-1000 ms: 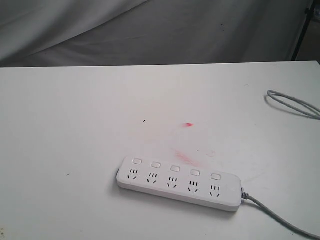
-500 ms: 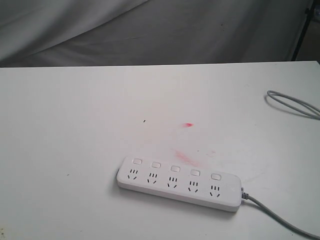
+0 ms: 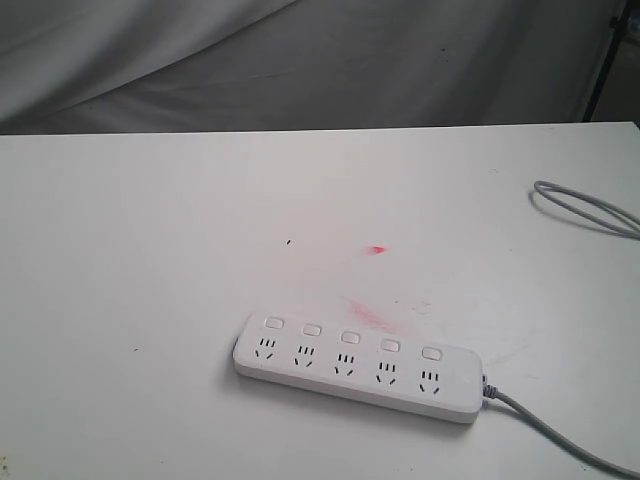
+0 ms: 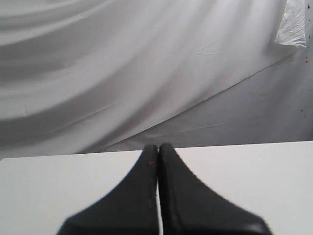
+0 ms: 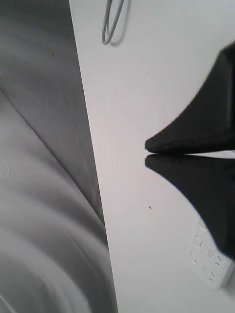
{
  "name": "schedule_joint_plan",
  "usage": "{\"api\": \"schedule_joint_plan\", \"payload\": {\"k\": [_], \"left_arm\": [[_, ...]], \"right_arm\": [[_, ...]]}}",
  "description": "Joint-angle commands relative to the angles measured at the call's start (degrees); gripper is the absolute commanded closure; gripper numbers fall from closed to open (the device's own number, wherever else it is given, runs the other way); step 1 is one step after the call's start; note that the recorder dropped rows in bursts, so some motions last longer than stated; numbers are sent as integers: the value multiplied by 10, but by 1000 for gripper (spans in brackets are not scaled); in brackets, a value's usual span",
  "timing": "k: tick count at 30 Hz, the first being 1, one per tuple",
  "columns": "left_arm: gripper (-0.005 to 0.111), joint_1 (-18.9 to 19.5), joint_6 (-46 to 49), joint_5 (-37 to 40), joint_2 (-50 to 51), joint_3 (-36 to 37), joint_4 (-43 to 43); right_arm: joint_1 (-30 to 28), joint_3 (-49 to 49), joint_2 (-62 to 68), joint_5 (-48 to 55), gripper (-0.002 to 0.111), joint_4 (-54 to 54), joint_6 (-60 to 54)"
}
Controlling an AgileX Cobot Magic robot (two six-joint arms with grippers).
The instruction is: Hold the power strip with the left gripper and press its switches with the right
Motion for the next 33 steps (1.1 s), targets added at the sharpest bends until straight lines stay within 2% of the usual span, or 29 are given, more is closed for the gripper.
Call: {"api": "schedule_joint_plan", "payload": {"k": [1,22,23,26,27,30,33], "left_arm": [[107,1,-2,-13,-28,34,3],[107,1,-7,-27,-39,81,46],[107,1,-10,-25,-39,81,59],[107,1,-143,-13,-39,81,191],[107,1,-163,-6,-39,81,208],[107,1,-167,46,-39,81,216],[107,1,-167,47,-39,81,216]], "right_arm": [[-5,2,-2,-1,108,5,0],[-5,2,-2,-1,108,5,0],[-5,2,-2,-1,108,5,0],[-5,2,-2,-1,108,5,0],[-5,2,-2,-1,108,5,0],[-5,2,-2,-1,108,5,0],[-5,2,-2,-1,108,5,0]]}}
